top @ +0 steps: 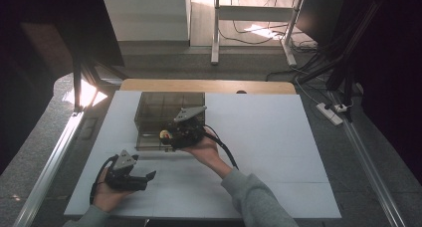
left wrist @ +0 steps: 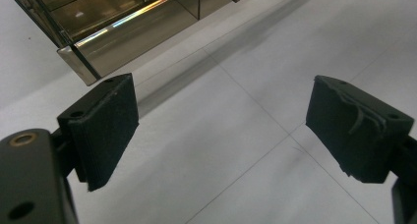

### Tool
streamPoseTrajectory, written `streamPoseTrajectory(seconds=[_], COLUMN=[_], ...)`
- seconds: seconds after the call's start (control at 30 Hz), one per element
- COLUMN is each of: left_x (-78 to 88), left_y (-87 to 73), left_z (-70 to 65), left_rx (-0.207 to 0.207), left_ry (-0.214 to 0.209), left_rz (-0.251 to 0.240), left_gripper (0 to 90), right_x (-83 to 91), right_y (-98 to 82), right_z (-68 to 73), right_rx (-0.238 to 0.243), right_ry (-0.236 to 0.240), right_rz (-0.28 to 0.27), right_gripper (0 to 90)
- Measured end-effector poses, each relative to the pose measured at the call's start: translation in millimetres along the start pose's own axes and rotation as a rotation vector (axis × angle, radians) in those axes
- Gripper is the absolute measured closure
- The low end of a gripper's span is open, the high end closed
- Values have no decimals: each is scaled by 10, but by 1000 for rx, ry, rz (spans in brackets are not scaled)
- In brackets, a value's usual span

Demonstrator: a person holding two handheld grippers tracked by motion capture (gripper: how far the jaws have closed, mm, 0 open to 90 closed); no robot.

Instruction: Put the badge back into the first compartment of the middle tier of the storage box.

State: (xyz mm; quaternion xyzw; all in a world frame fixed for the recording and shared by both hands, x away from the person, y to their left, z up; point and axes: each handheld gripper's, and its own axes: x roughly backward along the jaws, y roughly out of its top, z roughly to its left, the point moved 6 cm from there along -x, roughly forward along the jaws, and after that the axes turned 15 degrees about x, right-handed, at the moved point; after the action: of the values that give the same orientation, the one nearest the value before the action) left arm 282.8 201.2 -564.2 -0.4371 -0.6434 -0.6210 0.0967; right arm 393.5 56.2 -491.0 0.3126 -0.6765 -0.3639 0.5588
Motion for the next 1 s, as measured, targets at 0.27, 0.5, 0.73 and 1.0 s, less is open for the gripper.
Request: streamPoseTrajectory(seconds=[0.27, 0.5, 0.73, 1.0], left_x=[-1, 2, 2, 4], left_y=[-2, -4, -6, -10], left_z=[-2, -3, -4, -3], left_rx=[-3, -4, -6, -5], left_ry=[-3, -4, -6, -7], left_rz=[2, 2, 2, 3], left_gripper=[128, 129, 130, 130], right_x=[-183, -358, -494, -553], right_y=[75, 111, 113, 137], right_z=[-26, -62, -41, -30], right_rx=[3, -10, 0, 8], right_ry=[3, 1, 8, -3], right_rz=[15, 29, 51, 48], right_gripper=[463, 462, 460, 412])
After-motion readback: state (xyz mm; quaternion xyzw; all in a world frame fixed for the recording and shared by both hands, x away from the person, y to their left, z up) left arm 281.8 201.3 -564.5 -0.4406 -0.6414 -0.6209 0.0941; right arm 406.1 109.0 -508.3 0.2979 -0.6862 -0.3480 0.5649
